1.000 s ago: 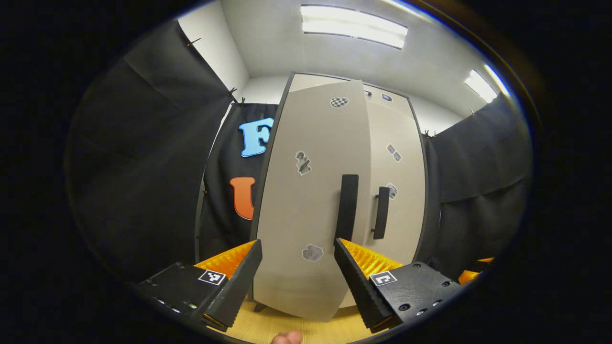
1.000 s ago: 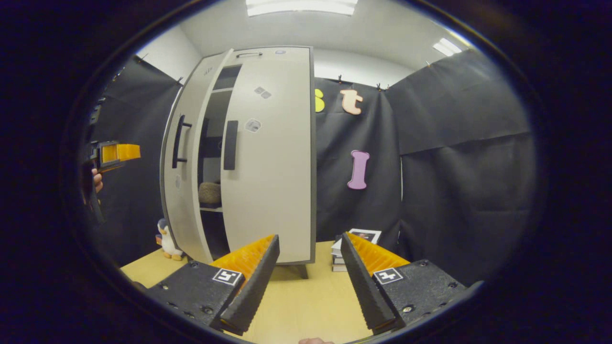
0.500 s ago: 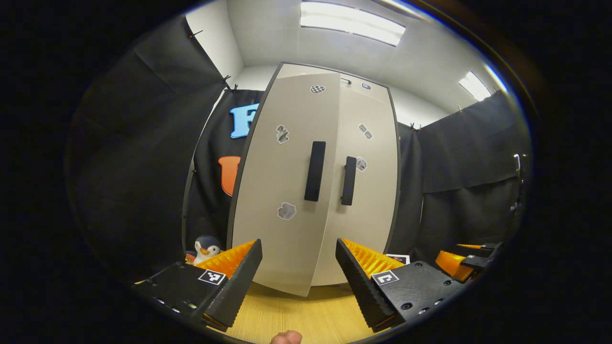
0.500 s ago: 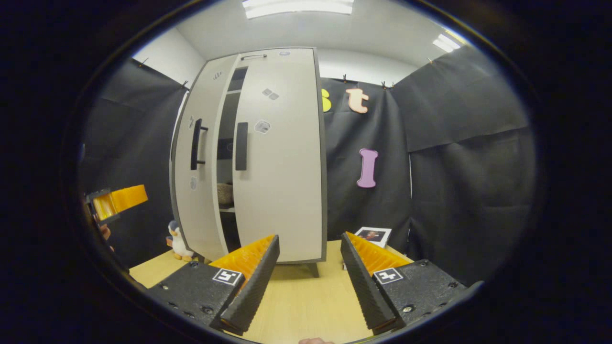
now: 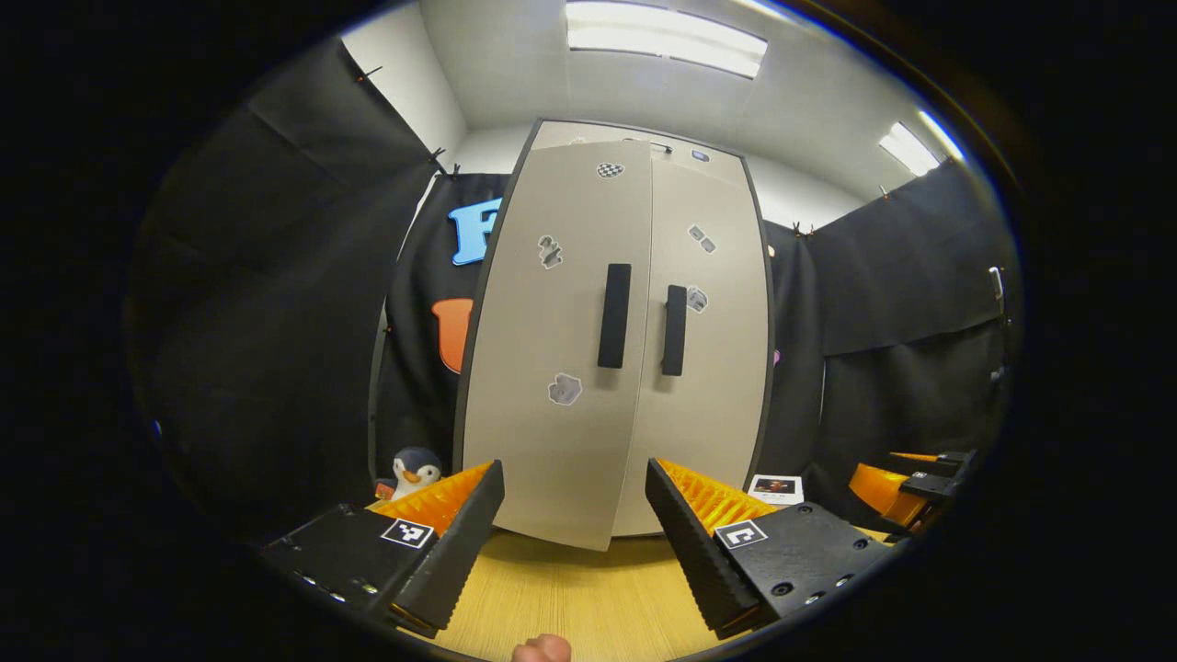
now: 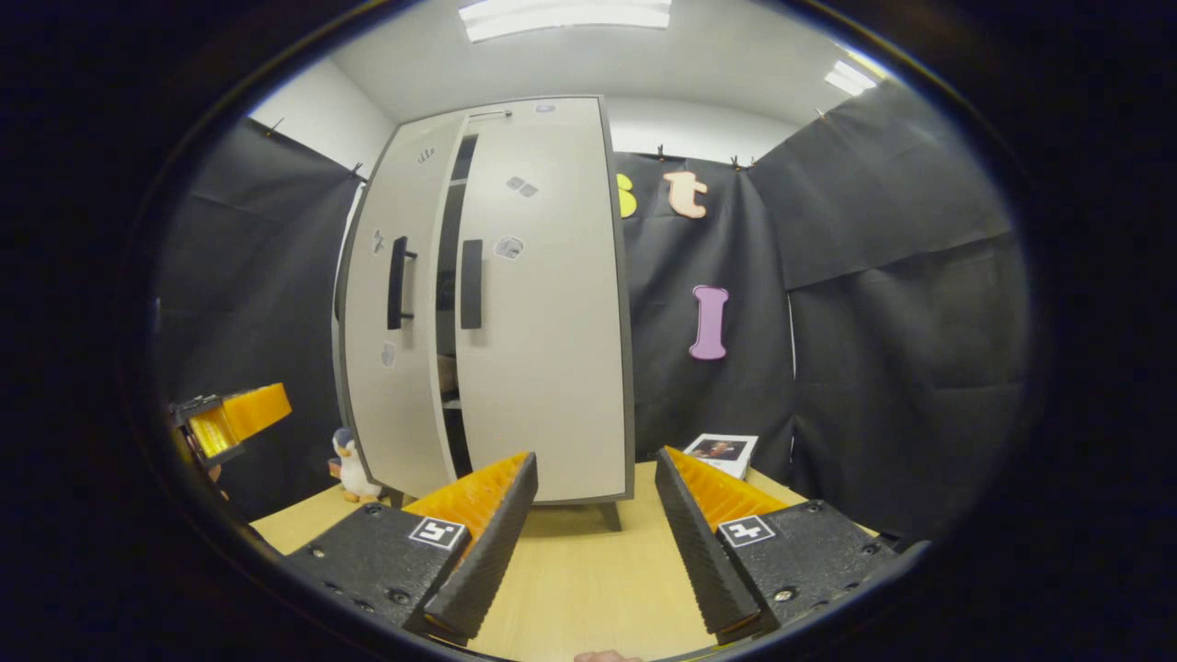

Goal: Grab one shoe with the right hand and put it into the shoe cabinet, grab the other shoe with the left hand and put it into the shoe cabinet; then close the right door with the right hand and the left door with the left hand.

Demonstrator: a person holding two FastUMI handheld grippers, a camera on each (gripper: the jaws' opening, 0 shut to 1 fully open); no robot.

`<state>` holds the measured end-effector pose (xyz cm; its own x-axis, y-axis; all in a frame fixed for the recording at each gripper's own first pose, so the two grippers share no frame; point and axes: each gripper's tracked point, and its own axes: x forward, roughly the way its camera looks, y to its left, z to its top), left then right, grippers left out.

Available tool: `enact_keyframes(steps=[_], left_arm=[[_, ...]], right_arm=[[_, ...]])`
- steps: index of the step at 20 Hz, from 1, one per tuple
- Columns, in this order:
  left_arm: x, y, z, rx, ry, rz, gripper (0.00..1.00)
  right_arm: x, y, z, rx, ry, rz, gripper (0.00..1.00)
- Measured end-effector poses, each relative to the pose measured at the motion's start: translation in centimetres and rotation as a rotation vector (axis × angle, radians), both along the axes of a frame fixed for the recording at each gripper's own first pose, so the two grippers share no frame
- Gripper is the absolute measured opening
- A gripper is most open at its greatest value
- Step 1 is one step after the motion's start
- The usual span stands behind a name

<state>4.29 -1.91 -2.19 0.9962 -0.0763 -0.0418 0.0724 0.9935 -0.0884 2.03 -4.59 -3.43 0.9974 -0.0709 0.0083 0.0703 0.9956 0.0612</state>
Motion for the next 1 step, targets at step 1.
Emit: enact_keyframes(steps=[1], left_arm=[[-0.08,-0.21,0.10,-0.013,-0.001,0.001,0.95]], right_arm=[[0.06,0.12,-0.23,0.002,0.006,0.005,0.86]])
